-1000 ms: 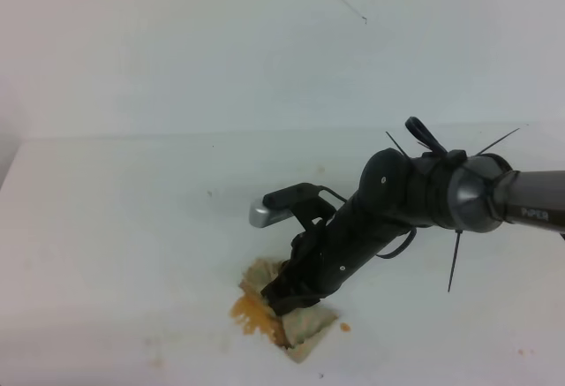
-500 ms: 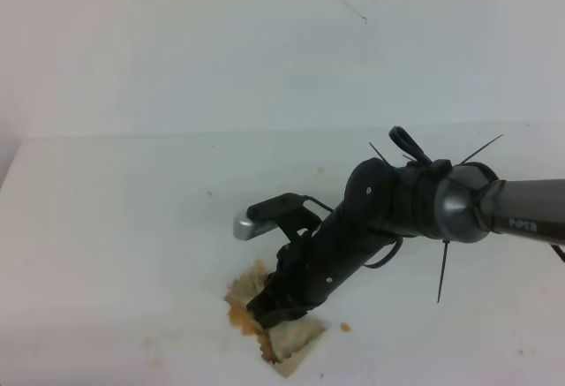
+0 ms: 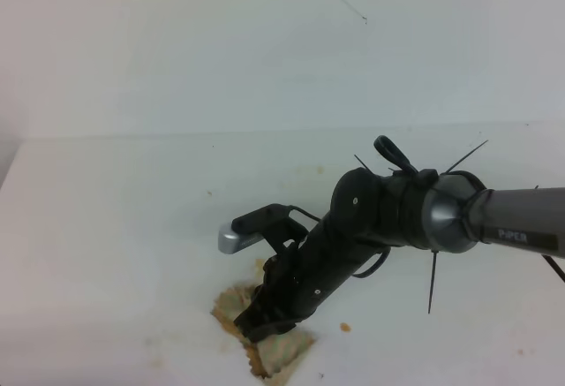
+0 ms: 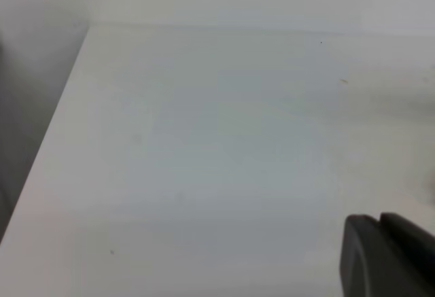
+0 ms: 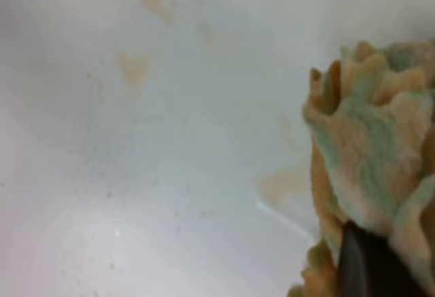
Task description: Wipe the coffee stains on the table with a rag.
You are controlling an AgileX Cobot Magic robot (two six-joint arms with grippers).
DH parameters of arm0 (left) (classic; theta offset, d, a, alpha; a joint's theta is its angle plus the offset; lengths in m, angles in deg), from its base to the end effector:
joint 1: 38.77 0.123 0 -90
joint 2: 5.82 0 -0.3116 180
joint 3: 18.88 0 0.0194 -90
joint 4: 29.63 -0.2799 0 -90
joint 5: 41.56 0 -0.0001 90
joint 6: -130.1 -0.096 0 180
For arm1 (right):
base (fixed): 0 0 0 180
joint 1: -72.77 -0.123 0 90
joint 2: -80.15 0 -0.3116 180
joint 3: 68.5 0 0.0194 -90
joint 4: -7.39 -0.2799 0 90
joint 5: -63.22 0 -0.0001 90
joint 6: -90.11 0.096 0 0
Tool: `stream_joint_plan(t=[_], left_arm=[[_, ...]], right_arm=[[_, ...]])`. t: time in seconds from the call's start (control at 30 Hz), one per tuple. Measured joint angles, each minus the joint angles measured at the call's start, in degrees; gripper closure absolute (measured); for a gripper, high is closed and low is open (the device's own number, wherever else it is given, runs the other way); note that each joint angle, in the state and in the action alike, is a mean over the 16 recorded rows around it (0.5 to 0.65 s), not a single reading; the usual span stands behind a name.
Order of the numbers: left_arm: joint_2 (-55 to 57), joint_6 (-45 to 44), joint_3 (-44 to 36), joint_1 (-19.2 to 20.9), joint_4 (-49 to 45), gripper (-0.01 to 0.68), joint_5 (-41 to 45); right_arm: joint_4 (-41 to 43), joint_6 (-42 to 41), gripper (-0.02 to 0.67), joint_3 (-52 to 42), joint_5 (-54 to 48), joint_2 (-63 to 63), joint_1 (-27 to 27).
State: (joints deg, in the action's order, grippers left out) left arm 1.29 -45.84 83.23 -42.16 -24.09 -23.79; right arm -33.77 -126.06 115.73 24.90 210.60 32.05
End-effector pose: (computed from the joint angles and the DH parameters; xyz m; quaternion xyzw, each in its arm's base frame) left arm 0.0613 -0.0065 0.1841 -0.0313 0.7803 -0.0807 0.6194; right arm 0.3334 0.3387 0.1297 -0.3857 0.8782 0.2579 0.1158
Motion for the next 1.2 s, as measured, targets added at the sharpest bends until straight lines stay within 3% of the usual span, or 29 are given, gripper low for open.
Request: stream_joint_plan(t=[0.4, 0.93, 1.2], left_arm=[[0.0, 0.0, 0.0, 0.0, 0.0, 0.675, 0.0], [0.0, 0.0, 0.0, 0.0, 0.0, 0.675, 0.0], [0.0, 0.0, 0.0, 0.0, 0.0, 0.675, 0.0]], right_arm=[[2.51, 2.01, 0.648, 0.87, 2.77, 0.0, -0.07], [26.88, 13.7, 0.648, 11.3, 2.1, 0.57, 1.57], [29.41, 14.14, 0.649, 16.51, -2.94, 4.2, 3.66]])
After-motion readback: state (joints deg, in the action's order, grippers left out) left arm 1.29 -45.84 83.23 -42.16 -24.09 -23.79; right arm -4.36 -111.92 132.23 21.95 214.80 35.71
